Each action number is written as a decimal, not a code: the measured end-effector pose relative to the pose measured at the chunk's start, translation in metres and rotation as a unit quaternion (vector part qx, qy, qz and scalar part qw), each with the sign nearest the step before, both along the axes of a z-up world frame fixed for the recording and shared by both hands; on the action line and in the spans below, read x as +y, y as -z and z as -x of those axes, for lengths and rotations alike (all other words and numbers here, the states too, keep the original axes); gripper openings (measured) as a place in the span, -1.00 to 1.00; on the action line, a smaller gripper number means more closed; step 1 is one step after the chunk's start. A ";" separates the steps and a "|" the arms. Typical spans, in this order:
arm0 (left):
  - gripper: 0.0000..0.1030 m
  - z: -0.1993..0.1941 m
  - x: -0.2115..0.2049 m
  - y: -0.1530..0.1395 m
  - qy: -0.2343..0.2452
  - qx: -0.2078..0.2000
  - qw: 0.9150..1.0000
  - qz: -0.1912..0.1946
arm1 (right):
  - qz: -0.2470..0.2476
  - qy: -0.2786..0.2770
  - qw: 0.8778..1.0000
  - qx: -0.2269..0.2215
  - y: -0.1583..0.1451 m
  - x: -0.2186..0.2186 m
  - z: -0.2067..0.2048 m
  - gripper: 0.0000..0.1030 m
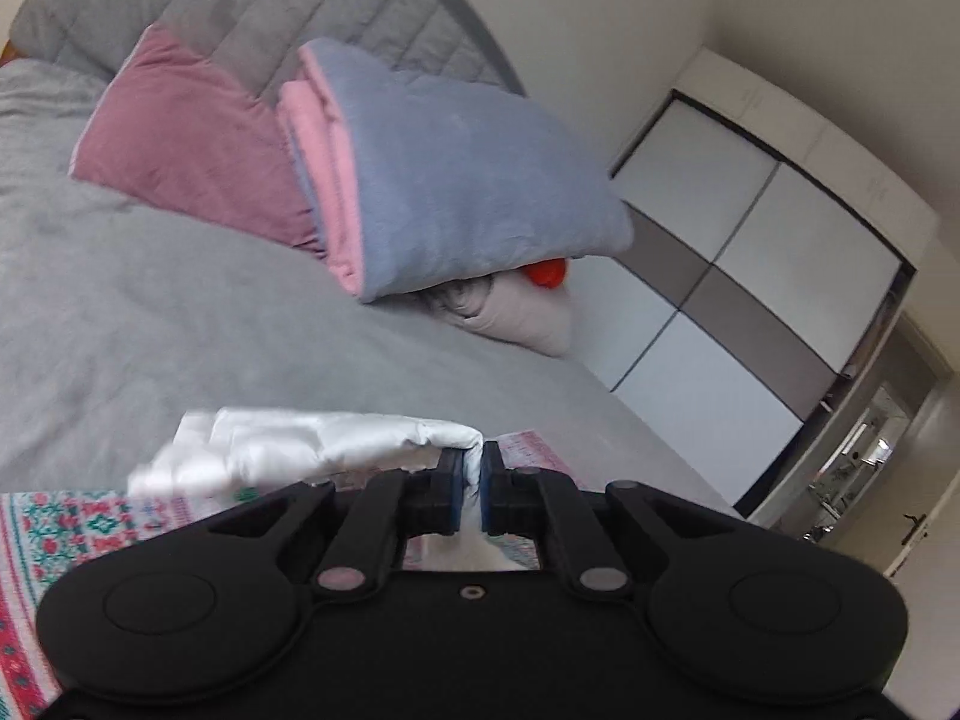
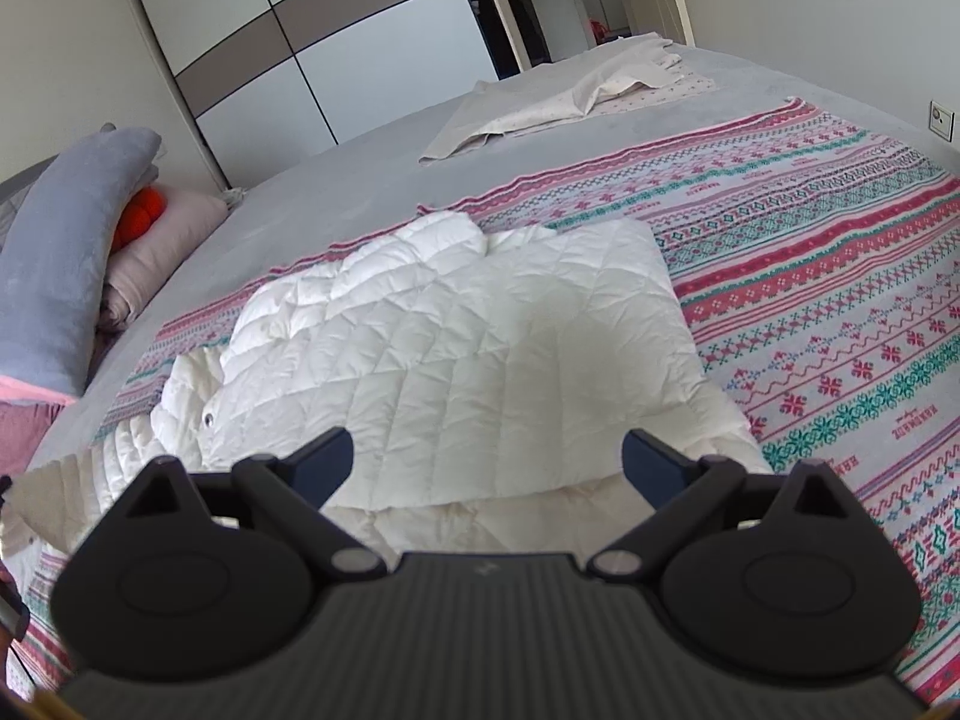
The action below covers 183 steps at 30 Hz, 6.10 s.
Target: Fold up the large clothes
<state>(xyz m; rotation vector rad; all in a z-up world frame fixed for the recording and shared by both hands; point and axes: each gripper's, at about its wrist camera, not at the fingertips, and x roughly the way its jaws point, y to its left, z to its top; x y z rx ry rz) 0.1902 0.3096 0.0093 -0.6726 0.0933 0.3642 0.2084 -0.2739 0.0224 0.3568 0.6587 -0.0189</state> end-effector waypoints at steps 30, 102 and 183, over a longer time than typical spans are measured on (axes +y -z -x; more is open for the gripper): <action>-0.58 -0.044 -0.311 0.034 0.451 0.182 0.857 -0.171 | -0.002 -0.016 1.000 -0.022 -0.006 0.000 -0.014 0.93; -0.13 -0.008 -0.174 0.039 0.255 0.182 0.924 -0.221 | 0.073 0.066 0.993 -0.067 0.029 0.078 -0.050 -0.85; -0.67 0.246 -0.135 -0.074 0.552 0.095 0.824 0.086 | -0.220 -0.136 0.966 -0.014 -0.054 -0.076 0.244 -0.78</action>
